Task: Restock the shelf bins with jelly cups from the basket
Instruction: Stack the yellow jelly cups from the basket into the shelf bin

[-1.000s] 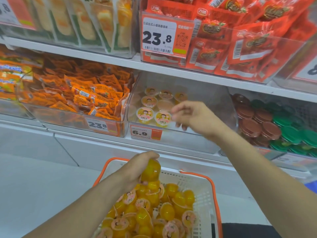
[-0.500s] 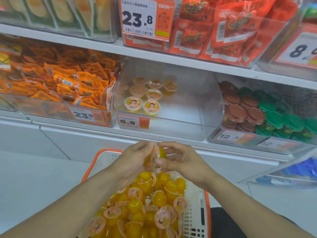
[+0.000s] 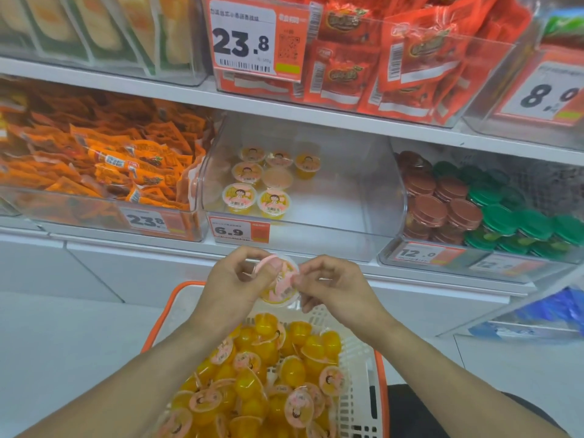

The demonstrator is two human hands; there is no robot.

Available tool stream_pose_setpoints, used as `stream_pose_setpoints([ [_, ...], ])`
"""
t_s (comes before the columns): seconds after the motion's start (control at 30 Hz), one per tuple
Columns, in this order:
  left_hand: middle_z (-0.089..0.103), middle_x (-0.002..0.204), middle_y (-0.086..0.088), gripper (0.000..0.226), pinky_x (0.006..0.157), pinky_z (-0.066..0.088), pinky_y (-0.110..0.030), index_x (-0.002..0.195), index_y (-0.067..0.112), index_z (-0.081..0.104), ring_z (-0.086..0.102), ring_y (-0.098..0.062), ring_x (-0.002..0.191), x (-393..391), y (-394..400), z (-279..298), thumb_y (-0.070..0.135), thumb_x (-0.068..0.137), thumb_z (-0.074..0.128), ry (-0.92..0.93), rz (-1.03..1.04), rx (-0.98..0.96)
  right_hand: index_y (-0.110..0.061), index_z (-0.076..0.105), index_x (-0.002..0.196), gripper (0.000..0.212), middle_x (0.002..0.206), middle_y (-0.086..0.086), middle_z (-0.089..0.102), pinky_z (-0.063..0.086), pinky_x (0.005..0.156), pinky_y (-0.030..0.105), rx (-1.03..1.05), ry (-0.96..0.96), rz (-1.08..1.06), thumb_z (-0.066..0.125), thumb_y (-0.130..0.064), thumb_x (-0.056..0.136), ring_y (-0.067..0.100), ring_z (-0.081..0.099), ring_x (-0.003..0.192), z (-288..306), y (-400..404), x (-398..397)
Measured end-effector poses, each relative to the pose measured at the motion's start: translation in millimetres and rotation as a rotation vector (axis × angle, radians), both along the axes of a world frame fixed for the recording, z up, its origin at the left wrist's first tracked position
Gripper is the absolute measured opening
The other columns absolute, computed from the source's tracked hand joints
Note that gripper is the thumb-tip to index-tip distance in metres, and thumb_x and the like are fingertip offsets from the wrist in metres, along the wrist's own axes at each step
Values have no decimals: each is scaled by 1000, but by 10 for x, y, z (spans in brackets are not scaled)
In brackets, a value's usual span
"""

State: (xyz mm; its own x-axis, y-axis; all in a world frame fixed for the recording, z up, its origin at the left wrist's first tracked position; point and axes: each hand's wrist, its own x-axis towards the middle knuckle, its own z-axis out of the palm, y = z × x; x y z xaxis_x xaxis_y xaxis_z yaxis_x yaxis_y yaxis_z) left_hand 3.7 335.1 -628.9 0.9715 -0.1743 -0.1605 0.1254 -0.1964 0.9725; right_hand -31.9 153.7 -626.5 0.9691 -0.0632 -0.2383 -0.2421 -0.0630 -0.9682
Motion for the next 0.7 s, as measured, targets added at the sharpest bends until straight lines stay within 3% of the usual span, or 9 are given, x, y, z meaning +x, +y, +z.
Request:
stream_pose_setpoints([
  [0.13, 73, 86, 11, 23, 64, 50, -19, 97, 30, 72, 65, -7, 76, 10, -6, -1, 47, 89, 60, -44, -15, -9, 5, 57, 98, 17, 74, 25, 67, 59, 59, 36, 16, -7, 61, 70, -2, 88, 31, 69, 61, 14, 51, -40],
  [0.27, 68, 108, -10, 31, 65, 49, -35, 121, 23, 63, 65, -22, 86, 76, -15, -1, 37, 105, 39, 130, -46, -181, 5, 54, 95, 12, 70, 22, 65, 56, 56, 34, 108, -52, -139, 65, 5, 89, 27, 66, 54, 88, 30, -1],
  [0.4, 66, 108, -7, 25, 72, 49, -37, 114, 20, 61, 67, -24, 91, 98, -1, -82, 32, 106, 41, 124, -67, -109, -4, 51, 89, 14, 59, 12, 66, 58, 57, 29, 190, -139, -285, 62, 5, 91, 20, 65, 53, 421, -151, 284],
  [0.5, 68, 103, -4, 20, 73, 49, -37, 105, 17, 63, 66, -28, 95, 125, 8, -125, 29, 104, 47, 136, -89, -78, -1, 51, 93, 12, 58, 11, 65, 59, 56, 27, 103, -156, -358, 61, 6, 93, 17, 66, 50, 644, -330, 793],
  [0.57, 68, 102, -3, 19, 74, 49, -38, 102, 17, 63, 65, -27, 95, 154, 21, -151, 30, 103, 49, 135, -86, -62, 7, 54, 102, 12, 64, 15, 64, 59, 55, 27, -9, -77, -382, 61, 5, 93, 16, 65, 48, 608, -440, 1209],
  [0.63, 68, 102, -6, 23, 72, 48, -37, 103, 15, 63, 65, -27, 94, 178, 27, -159, 31, 104, 46, 131, -79, -91, 17, 52, 118, 30, 70, 16, 65, 59, 57, 28, -66, 76, -389, 61, 5, 92, 17, 66, 48, 444, -502, 1560],
  [0.7, 68, 102, -10, 29, 70, 48, -37, 105, 14, 64, 65, -26, 90, 196, 30, -150, 35, 105, 44, 136, -77, -151, 16, 49, 129, 41, 74, 14, 64, 58, 50, 25, -75, 209, -375, 61, 6, 92, 17, 64, 51, 264, -493, 1781],
])
